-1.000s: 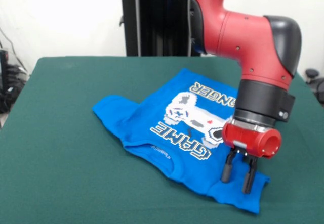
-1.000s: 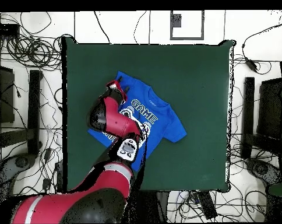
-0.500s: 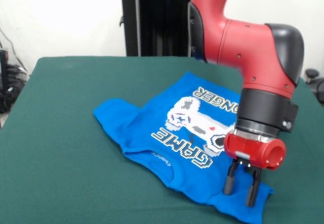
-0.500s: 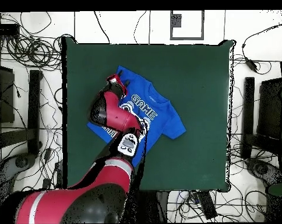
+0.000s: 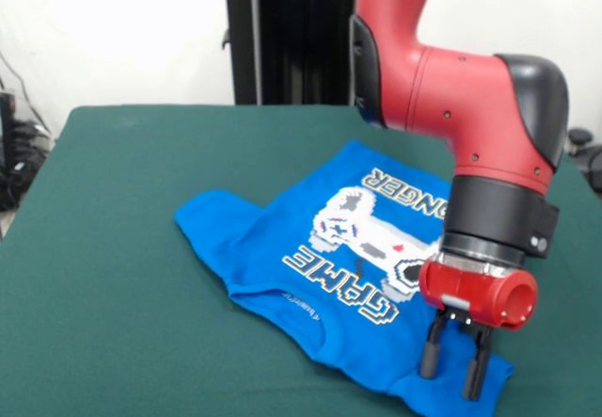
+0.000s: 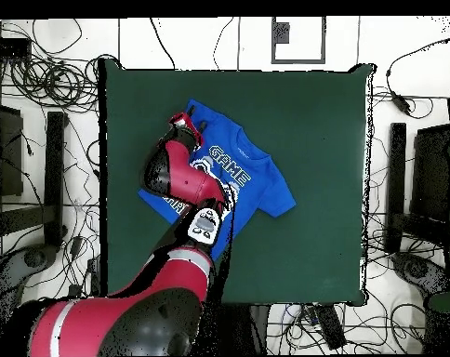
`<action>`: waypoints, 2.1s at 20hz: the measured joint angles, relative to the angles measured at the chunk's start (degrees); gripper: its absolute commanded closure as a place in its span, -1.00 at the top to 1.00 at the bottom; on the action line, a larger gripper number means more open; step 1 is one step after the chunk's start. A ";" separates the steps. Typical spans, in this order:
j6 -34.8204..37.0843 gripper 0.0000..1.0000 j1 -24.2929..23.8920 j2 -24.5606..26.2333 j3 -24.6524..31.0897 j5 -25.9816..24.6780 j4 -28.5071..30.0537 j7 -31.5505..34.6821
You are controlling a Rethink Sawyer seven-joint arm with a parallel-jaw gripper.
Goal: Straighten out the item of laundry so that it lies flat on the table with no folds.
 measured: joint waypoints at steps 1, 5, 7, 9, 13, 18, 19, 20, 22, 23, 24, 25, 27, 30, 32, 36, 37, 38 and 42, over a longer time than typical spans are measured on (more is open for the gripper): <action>-0.01 1.00 0.00 0.00 0.00 0.00 -0.01 0.00; 0.01 1.00 -0.07 -0.11 0.02 -0.32 0.05 0.00; 0.03 1.00 -0.18 -0.36 0.10 -0.85 0.36 0.00; 0.40 1.00 -0.47 -1.23 0.45 -1.61 1.45 0.00; 3.05 1.00 -1.20 -5.25 0.90 -4.07 5.67 0.00; 6.01 1.00 -1.97 -10.14 0.95 -6.07 10.19 0.00; 6.12 1.00 -2.02 -10.45 0.94 -6.13 10.45 0.00; 6.42 1.00 -2.10 -11.33 0.95 -6.22 11.20 0.00; 6.71 1.00 -2.10 -12.49 0.95 -6.27 12.19 0.00; 6.83 1.00 -2.06 -13.18 0.94 -6.27 12.72 0.00; 6.87 1.00 -2.04 -13.56 0.94 -6.26 13.01 0.00; 6.88 1.00 -2.02 -14.14 0.94 -6.27 13.48 0.00; 6.87 1.00 -1.90 -14.71 0.92 -6.26 13.88 0.00; 6.88 1.00 -1.48 -14.85 0.94 -6.27 13.97 0.00; 6.88 1.00 -1.17 -14.81 0.94 -6.27 13.97 0.00; 6.88 1.00 -0.20 -14.58 0.94 -6.26 13.97 0.00; 6.88 1.00 -0.04 -14.52 0.94 -6.27 13.98 0.00; 6.88 1.00 0.15 -14.45 0.94 -6.28 14.01 0.00; 6.88 1.00 0.95 -14.27 0.93 -6.27 14.12 0.00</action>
